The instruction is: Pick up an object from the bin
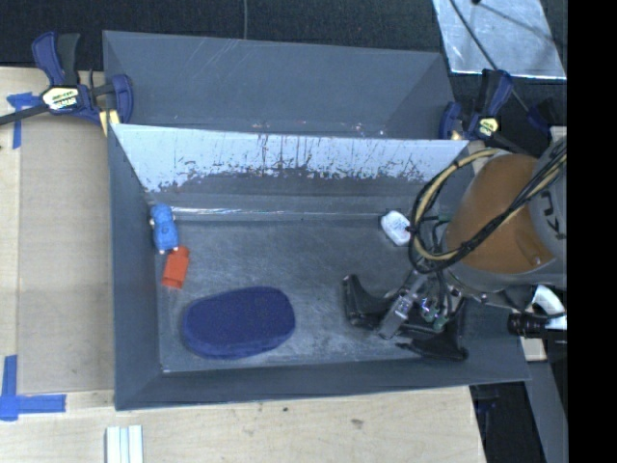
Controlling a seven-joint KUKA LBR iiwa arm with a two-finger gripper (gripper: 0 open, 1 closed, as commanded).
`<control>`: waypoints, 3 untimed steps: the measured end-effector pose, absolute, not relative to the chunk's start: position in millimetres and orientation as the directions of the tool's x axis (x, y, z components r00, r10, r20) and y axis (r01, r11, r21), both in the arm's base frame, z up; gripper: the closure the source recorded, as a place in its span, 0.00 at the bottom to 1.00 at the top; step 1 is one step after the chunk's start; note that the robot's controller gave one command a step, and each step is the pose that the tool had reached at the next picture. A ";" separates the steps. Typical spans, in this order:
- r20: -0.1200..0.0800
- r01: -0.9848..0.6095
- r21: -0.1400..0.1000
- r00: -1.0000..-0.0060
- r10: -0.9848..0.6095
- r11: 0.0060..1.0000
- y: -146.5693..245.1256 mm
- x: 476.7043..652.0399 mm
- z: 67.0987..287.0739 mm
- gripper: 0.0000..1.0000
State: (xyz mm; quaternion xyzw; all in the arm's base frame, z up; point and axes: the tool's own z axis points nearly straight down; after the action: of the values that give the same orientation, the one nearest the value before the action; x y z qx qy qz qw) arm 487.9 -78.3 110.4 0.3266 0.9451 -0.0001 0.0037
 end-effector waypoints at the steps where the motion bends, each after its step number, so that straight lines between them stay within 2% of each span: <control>1: -0.005 0.722 0.003 -0.692 0.722 0.692 -69.2 485.4 70.2 0.00; 2: -0.006 0.719 0.003 -0.695 0.719 0.695 -69.8 485.8 70.3 0.00; 3: -0.004 0.714 0.009 -0.700 0.714 0.700 -65.6 487.2 70.6 1.00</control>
Offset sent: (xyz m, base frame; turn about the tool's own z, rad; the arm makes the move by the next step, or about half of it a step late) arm -0.0040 0.0095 -0.0404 0.1430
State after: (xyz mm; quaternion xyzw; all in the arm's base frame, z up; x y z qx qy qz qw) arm 487.2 -65.6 70.6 0.3874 0.9219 0.0035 0.0037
